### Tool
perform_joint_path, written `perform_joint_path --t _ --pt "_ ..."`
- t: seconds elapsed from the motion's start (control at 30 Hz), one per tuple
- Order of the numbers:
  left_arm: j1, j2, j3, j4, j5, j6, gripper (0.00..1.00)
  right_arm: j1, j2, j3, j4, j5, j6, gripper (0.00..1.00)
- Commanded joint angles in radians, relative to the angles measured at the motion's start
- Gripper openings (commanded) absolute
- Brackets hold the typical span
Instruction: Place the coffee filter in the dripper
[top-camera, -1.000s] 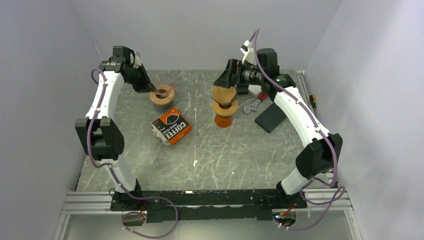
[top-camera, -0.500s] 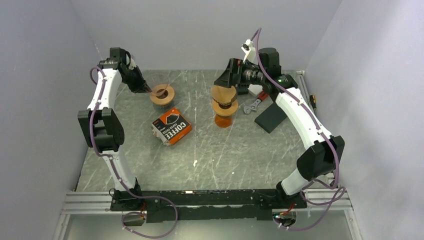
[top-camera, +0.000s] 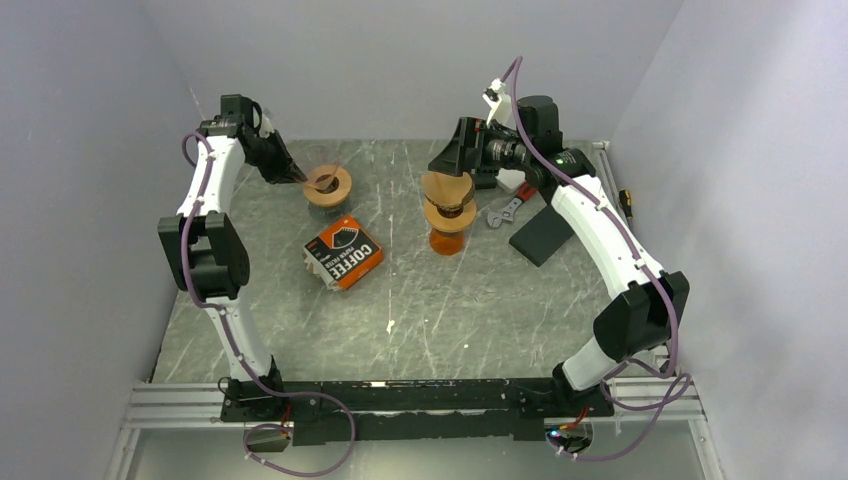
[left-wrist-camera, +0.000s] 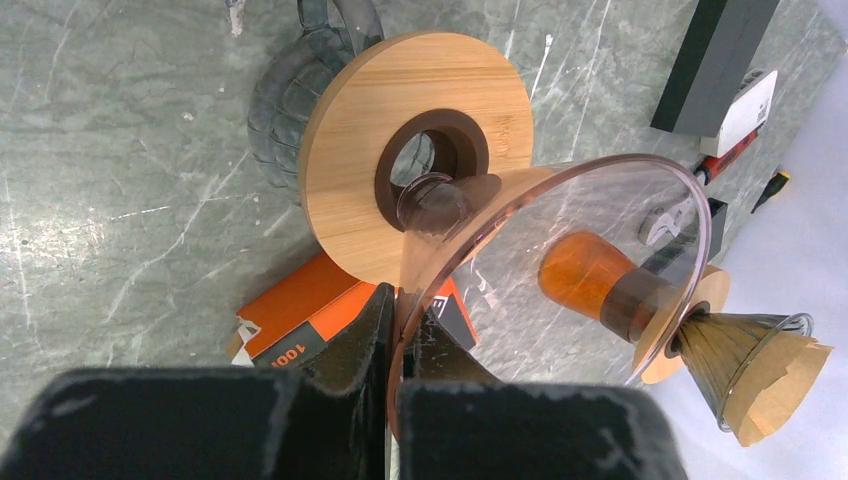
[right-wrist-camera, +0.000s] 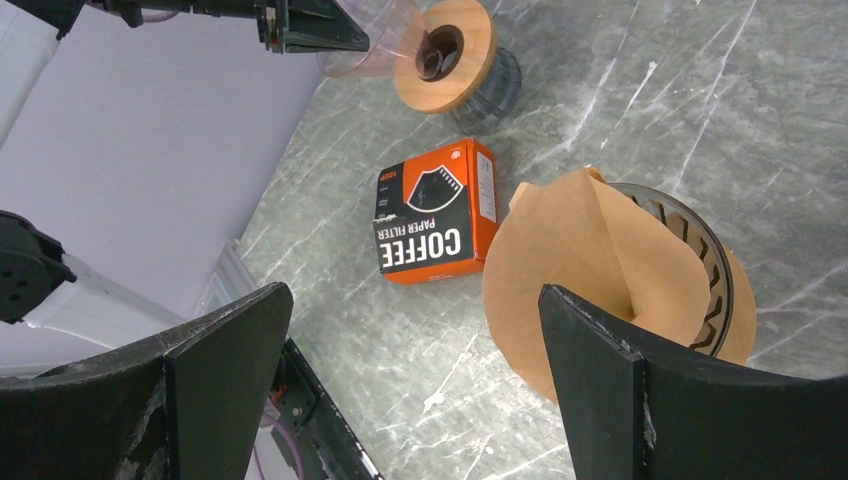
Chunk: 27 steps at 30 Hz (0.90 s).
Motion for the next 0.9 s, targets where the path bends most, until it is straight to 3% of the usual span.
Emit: perform_joint_path --t 0.0,0.47,0.87 --pt "-0.001 0.017 0.033 -0.007 -0.04 0.011 0.01 -0.005 -0.017 0.038 0.035 -0.012 -0.006 1.0" --pt "-0.005 -0.072 -0.007 0.077 -0.062 0.011 0.0 -0.005 -0.009 0.029 0.048 -0.02 0.004 1.0" --pt "-0.01 -0.075 -0.015 0.101 0.027 0.005 0.0 -0.005 -0.007 0.024 0.052 -0.019 0.006 1.0"
